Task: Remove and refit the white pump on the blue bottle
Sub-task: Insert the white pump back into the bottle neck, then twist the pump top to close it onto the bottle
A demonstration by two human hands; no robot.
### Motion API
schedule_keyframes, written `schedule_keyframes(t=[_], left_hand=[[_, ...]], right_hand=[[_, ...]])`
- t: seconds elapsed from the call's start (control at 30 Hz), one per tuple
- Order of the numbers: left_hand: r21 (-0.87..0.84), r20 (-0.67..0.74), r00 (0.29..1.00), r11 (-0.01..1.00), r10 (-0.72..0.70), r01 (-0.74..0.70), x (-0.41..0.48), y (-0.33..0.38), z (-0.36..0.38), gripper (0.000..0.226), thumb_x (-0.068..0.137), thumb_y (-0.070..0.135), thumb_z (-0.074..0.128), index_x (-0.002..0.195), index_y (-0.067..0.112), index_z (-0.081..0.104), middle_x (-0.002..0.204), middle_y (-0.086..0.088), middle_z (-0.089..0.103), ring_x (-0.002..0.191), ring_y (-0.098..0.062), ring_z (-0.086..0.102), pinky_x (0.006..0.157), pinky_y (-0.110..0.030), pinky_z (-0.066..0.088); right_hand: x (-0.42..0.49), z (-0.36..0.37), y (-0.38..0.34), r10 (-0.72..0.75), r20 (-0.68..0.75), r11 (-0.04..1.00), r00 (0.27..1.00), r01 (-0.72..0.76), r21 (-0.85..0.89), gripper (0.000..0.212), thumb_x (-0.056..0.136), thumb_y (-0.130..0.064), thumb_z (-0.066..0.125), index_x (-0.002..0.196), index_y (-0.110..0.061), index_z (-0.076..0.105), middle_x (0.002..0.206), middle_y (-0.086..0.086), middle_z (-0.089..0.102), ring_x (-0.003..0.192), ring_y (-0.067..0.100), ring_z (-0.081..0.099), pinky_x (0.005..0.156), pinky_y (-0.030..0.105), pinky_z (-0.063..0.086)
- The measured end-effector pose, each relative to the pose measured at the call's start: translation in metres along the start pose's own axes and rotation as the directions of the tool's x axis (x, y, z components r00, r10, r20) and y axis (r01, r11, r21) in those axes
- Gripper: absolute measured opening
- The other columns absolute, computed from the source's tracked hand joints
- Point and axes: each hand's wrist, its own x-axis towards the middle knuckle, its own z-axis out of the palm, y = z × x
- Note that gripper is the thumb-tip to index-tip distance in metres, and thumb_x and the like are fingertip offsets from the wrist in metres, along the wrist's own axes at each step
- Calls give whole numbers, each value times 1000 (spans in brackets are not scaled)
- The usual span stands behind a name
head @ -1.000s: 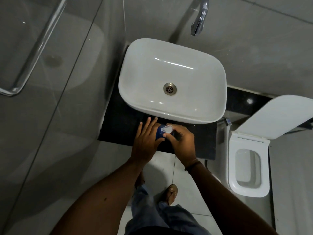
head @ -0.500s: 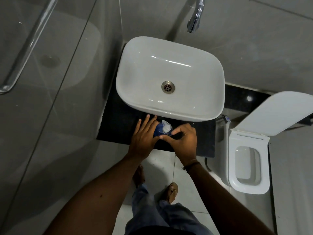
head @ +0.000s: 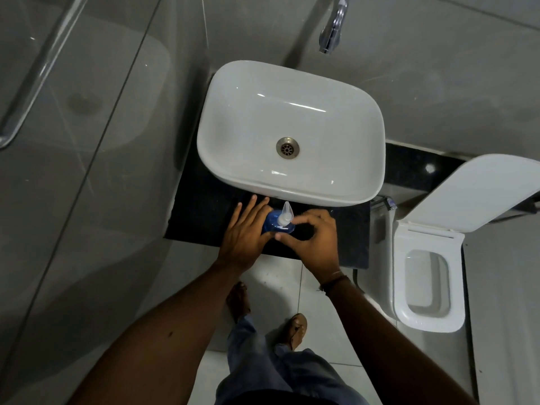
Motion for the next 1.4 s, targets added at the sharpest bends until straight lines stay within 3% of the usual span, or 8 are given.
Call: schedule_keyframes(t=[0.17,0.33,0.6,0.8,0.9,1.0,1.17,1.4], left_hand=[[17,-6,1000,1000,6,-6,0,0,0,86,97,69,14,149,7,44,163,-10,39,156,-26,21,128,-53,15],[32,-13,1000,999,5,-5,1,-1,1,75,100,60,28,150,7,44,162,-9,40,156,-25,22,128,-53,16],[38,-3,1000,999,23,-23,0,-3,2,75,100,58,25,151,7,42,163,-9,39,156,-25,22,128,-52,15],[32,27,999,999,17,-18,3,-7,1,80,98,65,20,150,9,44,163,-7,39,156,-23,21,128,-52,16],[31,33,999,999,21,-22,3,-7,2,71,99,58,34,150,10,43,163,-7,39,156,-23,21,128,-52,15],[30,21,999,999,29,-30,4,-7,1,67,98,53,42,149,8,45,161,-9,43,155,-25,24,128,-53,17],[6,-11,999,999,32,-31,3,-6,1,67,98,53,41,147,8,46,159,-9,45,154,-26,27,127,-53,19],[4,13,1000,1000,23,-23,3,-5,1,69,99,55,34,149,8,45,161,-7,42,155,-24,25,127,-54,19]], right_hand=[[12,-4,-2,-93,182,994,979,82,70,67,77,-19,94,139,-13,68,134,6,69,128,24,62,117,41,48],[23,3,-6,-111,141,990,984,96,107,31,84,-11,88,114,-5,81,112,10,78,110,28,72,104,54,56],[6,22,-14,52,-102,997,993,-46,59,27,72,-32,96,90,-21,80,95,-1,71,99,29,66,91,51,56],[5,0,-13,23,71,996,997,-29,86,77,68,-36,97,137,-25,65,130,-5,69,118,14,67,101,30,59],[10,-25,-14,-142,252,990,957,135,46,83,88,-25,85,160,-27,44,159,-4,53,143,12,54,118,26,48],[26,-42,-25,-350,408,899,843,425,-107,57,101,-21,71,155,-14,54,162,7,53,151,22,48,127,38,39],[32,-44,-41,-314,341,810,886,437,-390,42,93,-36,77,131,-18,76,128,7,77,116,30,68,98,48,58],[2,-14,-42,-190,93,849,977,211,-485,56,98,-59,61,144,-26,65,94,1,83,85,24,78,72,38,62]])
